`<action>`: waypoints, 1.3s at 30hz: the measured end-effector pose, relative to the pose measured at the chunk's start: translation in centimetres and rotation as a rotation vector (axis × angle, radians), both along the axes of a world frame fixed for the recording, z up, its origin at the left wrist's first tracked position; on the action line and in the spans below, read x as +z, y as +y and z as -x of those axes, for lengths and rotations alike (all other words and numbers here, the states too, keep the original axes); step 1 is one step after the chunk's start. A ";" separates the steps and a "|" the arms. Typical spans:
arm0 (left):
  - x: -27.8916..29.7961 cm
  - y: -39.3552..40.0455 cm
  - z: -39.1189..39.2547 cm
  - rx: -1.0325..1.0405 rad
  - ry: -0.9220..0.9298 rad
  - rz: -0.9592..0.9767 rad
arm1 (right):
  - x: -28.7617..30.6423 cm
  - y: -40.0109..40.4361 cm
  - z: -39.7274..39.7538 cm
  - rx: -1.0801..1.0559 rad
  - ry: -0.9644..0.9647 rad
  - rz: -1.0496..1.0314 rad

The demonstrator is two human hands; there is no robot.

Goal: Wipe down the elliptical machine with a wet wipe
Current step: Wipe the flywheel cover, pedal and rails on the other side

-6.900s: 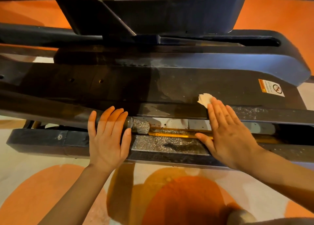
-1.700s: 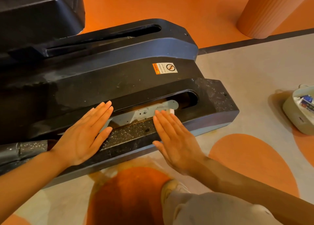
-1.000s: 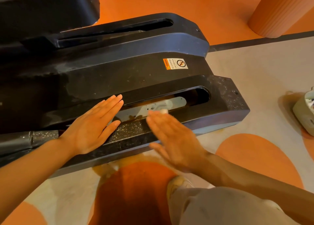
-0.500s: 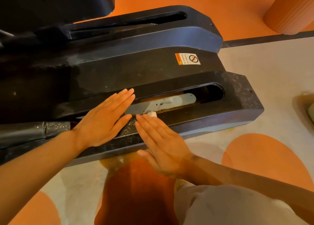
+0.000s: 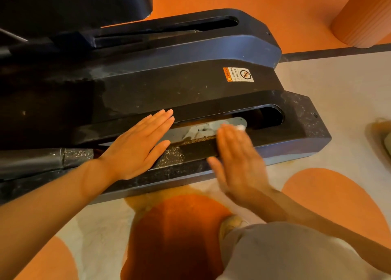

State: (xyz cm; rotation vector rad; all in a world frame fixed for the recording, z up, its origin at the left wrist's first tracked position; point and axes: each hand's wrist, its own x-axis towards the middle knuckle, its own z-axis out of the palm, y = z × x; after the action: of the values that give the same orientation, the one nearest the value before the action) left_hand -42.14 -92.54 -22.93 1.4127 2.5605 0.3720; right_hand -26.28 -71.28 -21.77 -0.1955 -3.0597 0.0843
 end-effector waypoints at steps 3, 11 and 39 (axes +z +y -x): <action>0.3 -0.4 0.4 -0.021 -0.027 -0.008 | -0.5 -3.7 1.6 0.315 -0.043 -0.010; 1.9 -2.6 0.1 -0.063 0.083 -0.005 | 1.1 -0.6 1.1 0.429 -0.143 0.228; -4.9 -20.4 -10.7 0.977 0.249 -0.143 | -1.7 -6.2 4.2 0.604 -0.025 -0.133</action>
State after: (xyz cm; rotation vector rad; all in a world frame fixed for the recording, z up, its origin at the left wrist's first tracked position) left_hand -31.47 -112.89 -27.87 0.1142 3.3175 0.5322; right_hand -30.49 -77.50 -23.42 0.7377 -3.0133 -0.0898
